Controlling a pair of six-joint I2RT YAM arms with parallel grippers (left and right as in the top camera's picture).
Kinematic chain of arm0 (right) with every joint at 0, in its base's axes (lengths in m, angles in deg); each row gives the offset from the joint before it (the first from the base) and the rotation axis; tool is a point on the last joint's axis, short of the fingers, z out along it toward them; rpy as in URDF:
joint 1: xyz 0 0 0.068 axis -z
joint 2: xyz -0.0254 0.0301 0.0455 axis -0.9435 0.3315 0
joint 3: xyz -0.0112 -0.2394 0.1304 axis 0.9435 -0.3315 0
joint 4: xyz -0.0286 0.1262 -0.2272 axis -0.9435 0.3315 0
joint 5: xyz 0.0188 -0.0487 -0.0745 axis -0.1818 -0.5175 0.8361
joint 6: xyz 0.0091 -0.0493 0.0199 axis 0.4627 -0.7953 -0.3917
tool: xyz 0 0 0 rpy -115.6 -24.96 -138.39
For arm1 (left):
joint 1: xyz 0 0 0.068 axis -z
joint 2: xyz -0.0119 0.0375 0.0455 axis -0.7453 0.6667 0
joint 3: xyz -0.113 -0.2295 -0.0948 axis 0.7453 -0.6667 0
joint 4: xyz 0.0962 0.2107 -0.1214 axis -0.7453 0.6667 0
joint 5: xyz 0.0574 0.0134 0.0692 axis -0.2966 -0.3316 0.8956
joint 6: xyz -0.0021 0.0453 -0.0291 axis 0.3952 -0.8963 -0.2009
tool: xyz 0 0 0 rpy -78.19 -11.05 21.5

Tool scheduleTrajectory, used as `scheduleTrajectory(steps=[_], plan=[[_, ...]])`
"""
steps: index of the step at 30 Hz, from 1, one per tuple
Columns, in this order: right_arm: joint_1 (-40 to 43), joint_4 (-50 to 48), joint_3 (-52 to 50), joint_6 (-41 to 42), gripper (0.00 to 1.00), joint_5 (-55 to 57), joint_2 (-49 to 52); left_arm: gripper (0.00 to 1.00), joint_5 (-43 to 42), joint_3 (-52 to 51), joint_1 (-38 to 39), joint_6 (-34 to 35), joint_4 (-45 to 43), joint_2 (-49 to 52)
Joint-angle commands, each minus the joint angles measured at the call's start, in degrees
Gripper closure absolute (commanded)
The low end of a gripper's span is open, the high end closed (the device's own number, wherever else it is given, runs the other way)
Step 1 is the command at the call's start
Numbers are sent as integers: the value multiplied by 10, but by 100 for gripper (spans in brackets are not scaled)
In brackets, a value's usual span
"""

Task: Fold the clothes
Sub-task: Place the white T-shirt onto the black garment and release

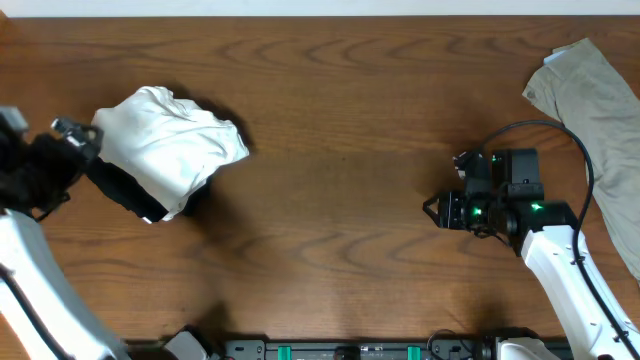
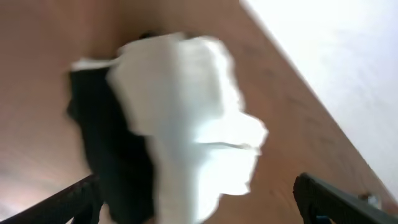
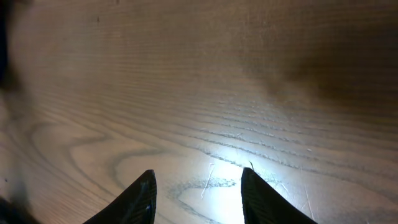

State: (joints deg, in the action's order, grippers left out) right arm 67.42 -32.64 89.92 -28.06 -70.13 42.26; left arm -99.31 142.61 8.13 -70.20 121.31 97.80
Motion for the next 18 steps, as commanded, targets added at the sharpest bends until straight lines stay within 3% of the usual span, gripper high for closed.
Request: scheduleTrajectory(steps=[1, 3, 5, 10, 14, 18], plan=[[-4, -8, 7, -1, 58, 2, 4, 32, -5, 7, 61, -74, -5, -12], [-4, -12, 7, 8, 57, 2, 4, 69, 49, 7, 103, -96, -14, 0], [-4, -12, 7, 16, 57, 2, 4, 92, 99, 7, 140, -109, -24, 24], [-4, -12, 7, 25, 59, 2, 4, 94, 192, 7, 189, -152, -41, 124], [-4, -8, 7, 33, 59, 2, 4, 94, 341, 7, 178, -60, -49, 209], [-4, -7, 7, 37, 62, 2, 4, 94, 354, 7, 151, -43, -62, 289]])
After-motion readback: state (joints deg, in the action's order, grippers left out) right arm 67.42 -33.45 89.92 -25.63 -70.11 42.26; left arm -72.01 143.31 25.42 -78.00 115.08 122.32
